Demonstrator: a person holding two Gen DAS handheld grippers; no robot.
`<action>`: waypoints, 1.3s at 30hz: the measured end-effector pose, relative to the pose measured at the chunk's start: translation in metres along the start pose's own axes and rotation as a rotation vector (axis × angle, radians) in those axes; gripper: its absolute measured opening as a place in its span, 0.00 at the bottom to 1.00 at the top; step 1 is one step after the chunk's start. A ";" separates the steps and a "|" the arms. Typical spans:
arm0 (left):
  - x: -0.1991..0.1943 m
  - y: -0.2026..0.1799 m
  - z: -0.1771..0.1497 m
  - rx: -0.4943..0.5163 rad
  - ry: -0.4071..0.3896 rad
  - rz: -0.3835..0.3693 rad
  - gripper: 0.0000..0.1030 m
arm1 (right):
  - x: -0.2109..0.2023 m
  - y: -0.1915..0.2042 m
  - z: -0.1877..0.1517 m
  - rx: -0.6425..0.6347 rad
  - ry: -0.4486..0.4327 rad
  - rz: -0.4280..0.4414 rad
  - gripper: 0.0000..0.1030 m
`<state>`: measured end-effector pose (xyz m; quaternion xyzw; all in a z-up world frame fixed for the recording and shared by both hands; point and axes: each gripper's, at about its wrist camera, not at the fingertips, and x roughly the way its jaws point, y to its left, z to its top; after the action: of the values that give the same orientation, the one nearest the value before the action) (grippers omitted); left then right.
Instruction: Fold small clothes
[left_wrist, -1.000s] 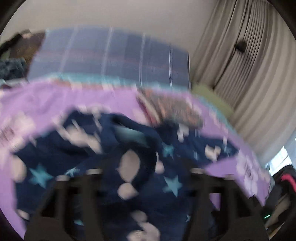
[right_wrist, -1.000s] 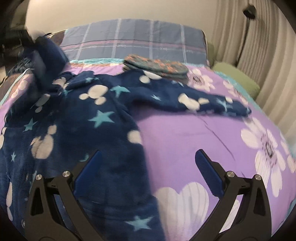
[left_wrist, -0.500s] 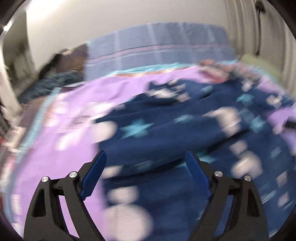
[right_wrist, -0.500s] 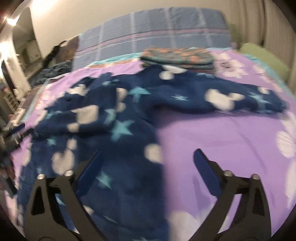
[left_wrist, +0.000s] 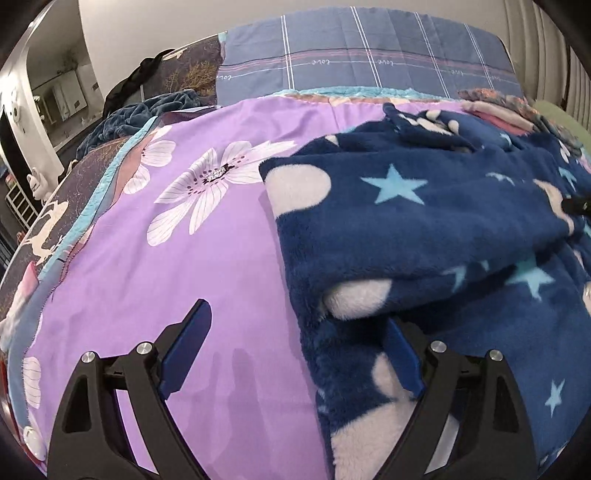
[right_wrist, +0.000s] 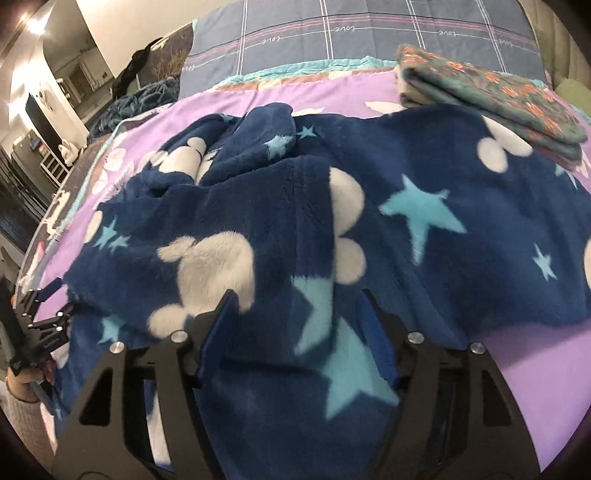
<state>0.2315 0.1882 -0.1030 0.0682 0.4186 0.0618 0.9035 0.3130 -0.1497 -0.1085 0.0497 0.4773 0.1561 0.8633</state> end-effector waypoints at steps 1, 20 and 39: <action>0.000 0.000 0.001 -0.009 -0.008 0.002 0.86 | 0.000 0.005 0.002 -0.018 0.004 0.003 0.23; -0.006 0.003 -0.008 0.000 -0.032 0.070 0.86 | -0.020 -0.033 0.019 0.071 -0.089 -0.011 0.63; 0.001 0.002 -0.012 -0.006 -0.013 0.063 0.87 | -0.015 -0.028 0.039 0.057 -0.148 -0.182 0.40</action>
<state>0.2228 0.1910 -0.1115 0.0792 0.4100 0.0909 0.9041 0.3443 -0.1779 -0.0822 0.0420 0.4193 0.0596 0.9049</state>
